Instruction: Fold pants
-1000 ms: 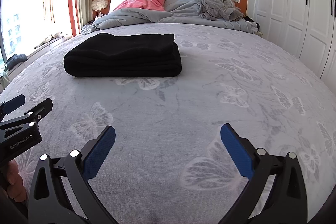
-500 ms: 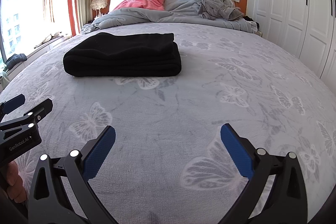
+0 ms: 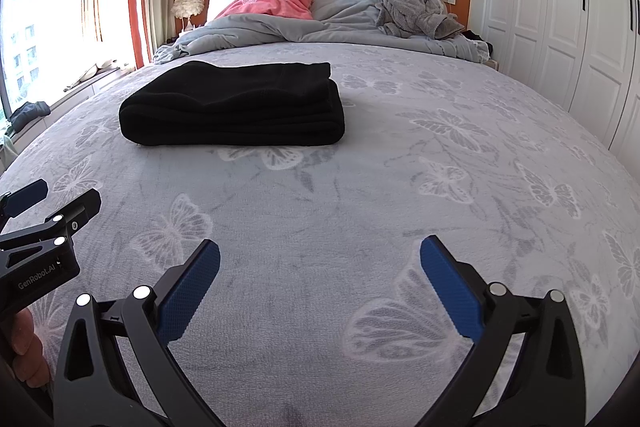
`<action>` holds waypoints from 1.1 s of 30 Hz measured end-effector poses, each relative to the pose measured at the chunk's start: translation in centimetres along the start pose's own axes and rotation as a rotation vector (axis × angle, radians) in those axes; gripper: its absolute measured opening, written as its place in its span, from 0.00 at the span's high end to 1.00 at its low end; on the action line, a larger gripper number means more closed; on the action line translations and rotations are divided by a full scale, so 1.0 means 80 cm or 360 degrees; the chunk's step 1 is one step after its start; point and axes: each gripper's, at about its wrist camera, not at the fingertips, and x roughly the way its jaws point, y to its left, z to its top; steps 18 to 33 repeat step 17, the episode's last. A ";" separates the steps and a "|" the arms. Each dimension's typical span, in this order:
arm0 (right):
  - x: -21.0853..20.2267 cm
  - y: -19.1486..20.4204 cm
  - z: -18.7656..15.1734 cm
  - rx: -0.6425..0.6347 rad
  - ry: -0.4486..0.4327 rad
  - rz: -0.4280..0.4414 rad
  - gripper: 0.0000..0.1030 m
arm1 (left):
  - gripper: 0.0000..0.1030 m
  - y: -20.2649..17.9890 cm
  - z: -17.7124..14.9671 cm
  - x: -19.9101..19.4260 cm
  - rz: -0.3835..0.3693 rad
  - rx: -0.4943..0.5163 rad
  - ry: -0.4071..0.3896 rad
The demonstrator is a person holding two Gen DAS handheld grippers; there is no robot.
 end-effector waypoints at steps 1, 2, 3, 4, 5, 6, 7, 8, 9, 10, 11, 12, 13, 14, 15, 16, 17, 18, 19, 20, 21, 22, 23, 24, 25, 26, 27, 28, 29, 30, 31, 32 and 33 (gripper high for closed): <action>0.000 0.000 0.000 0.0000 0.0000 0.0001 0.05 | 0.15 0.001 0.000 0.001 0.0000 0.0000 0.0000; 0.000 0.000 0.000 0.0000 0.0000 0.0000 0.05 | 0.15 0.001 0.000 0.001 -0.0001 -0.0001 0.0000; 0.000 0.000 0.000 -0.0001 0.0000 0.0001 0.05 | 0.15 0.001 0.000 0.001 0.0003 0.0000 -0.0002; 0.000 0.000 0.000 -0.0001 0.0001 0.0001 0.05 | 0.15 0.002 0.000 0.000 0.0006 -0.0004 -0.0004; 0.000 0.000 0.000 -0.0001 0.0001 0.0000 0.05 | 0.16 0.003 0.000 -0.001 0.0008 -0.0010 -0.0010; 0.001 0.000 0.001 -0.0001 0.0001 0.0001 0.05 | 0.16 0.004 0.000 -0.002 0.0012 -0.0016 -0.0018; 0.000 0.000 0.000 -0.0002 0.0002 0.0000 0.05 | 0.16 0.006 0.000 -0.003 0.0021 -0.0021 -0.0026; 0.000 0.000 0.000 -0.0002 0.0001 0.0000 0.05 | 0.16 0.006 0.000 -0.004 0.0034 -0.0025 -0.0034; 0.000 0.000 0.000 -0.0002 0.0000 0.0000 0.05 | 0.16 0.007 0.000 -0.005 0.0033 -0.0025 -0.0038; 0.001 0.000 0.001 -0.0001 0.0000 0.0001 0.05 | 0.16 0.007 0.000 -0.005 0.0034 -0.0022 -0.0038; 0.001 0.000 0.001 -0.0001 0.0001 0.0001 0.05 | 0.17 0.006 0.000 -0.005 0.0030 -0.0018 -0.0035; 0.001 0.000 0.001 -0.0002 0.0001 0.0001 0.05 | 0.18 0.006 0.000 -0.003 0.0022 -0.0012 -0.0022; 0.001 0.000 0.001 -0.0003 0.0001 0.0002 0.05 | 0.19 0.006 0.000 -0.001 0.0012 -0.0007 -0.0010; 0.001 -0.001 0.001 -0.0003 0.0001 0.0002 0.05 | 0.21 0.006 0.000 0.000 0.0002 -0.0007 -0.0002; 0.001 -0.001 0.001 -0.0003 0.0002 0.0002 0.05 | 0.21 0.006 0.000 0.000 0.0005 -0.0009 -0.0001; 0.000 -0.002 0.000 -0.0003 0.0003 0.0002 0.05 | 0.21 0.006 0.001 0.001 0.0004 -0.0008 0.0001; 0.000 -0.002 0.000 -0.0003 0.0003 0.0002 0.05 | 0.21 0.007 0.001 0.002 0.0003 -0.0006 0.0006; 0.000 -0.002 0.000 -0.0003 0.0003 0.0002 0.05 | 0.21 0.007 0.001 0.002 0.0003 -0.0006 0.0006; 0.000 -0.002 0.000 -0.0003 0.0003 0.0002 0.05 | 0.21 0.007 0.001 0.002 0.0003 -0.0006 0.0006; 0.000 -0.002 0.000 -0.0003 0.0003 0.0002 0.05 | 0.21 0.007 0.001 0.002 0.0003 -0.0006 0.0006; 0.000 -0.002 0.000 -0.0003 0.0003 0.0002 0.05 | 0.21 0.007 0.001 0.002 0.0003 -0.0006 0.0006; 0.000 -0.002 0.000 -0.0003 0.0003 0.0002 0.05 | 0.21 0.007 0.001 0.002 0.0003 -0.0006 0.0006; 0.000 -0.002 0.000 -0.0003 0.0003 0.0002 0.05 | 0.21 0.007 0.001 0.002 0.0003 -0.0006 0.0006; 0.000 -0.002 0.000 -0.0003 0.0003 0.0002 0.05 | 0.21 0.007 0.001 0.002 0.0003 -0.0006 0.0006; 0.000 -0.002 0.000 -0.0003 0.0003 0.0002 0.05 | 0.21 0.007 0.001 0.002 0.0003 -0.0006 0.0006; 0.000 -0.002 0.000 -0.0003 0.0003 0.0002 0.05 | 0.21 0.007 0.001 0.002 0.0003 -0.0006 0.0006; 0.000 -0.002 0.000 -0.0003 0.0003 0.0002 0.05 | 0.21 0.007 0.001 0.002 0.0003 -0.0006 0.0006; 0.000 -0.002 0.000 -0.0003 0.0003 0.0002 0.05 | 0.21 0.007 0.001 0.002 0.0003 -0.0006 0.0006; 0.000 -0.002 0.000 -0.0003 0.0003 0.0002 0.05 | 0.21 0.007 0.001 0.002 0.0003 -0.0006 0.0006; 0.000 -0.002 0.000 -0.0003 0.0003 0.0002 0.05 | 0.21 0.007 0.001 0.002 0.0003 -0.0006 0.0006; 0.000 -0.002 0.000 -0.0003 0.0003 0.0002 0.05 | 0.21 0.007 0.001 0.002 0.0003 -0.0006 0.0006; 0.000 -0.002 0.000 -0.0003 0.0003 0.0002 0.05 | 0.21 0.007 0.001 0.002 0.0003 -0.0006 0.0006; 0.000 -0.002 0.000 -0.0003 0.0003 0.0002 0.05 | 0.21 0.007 0.001 0.002 0.0003 -0.0006 0.0006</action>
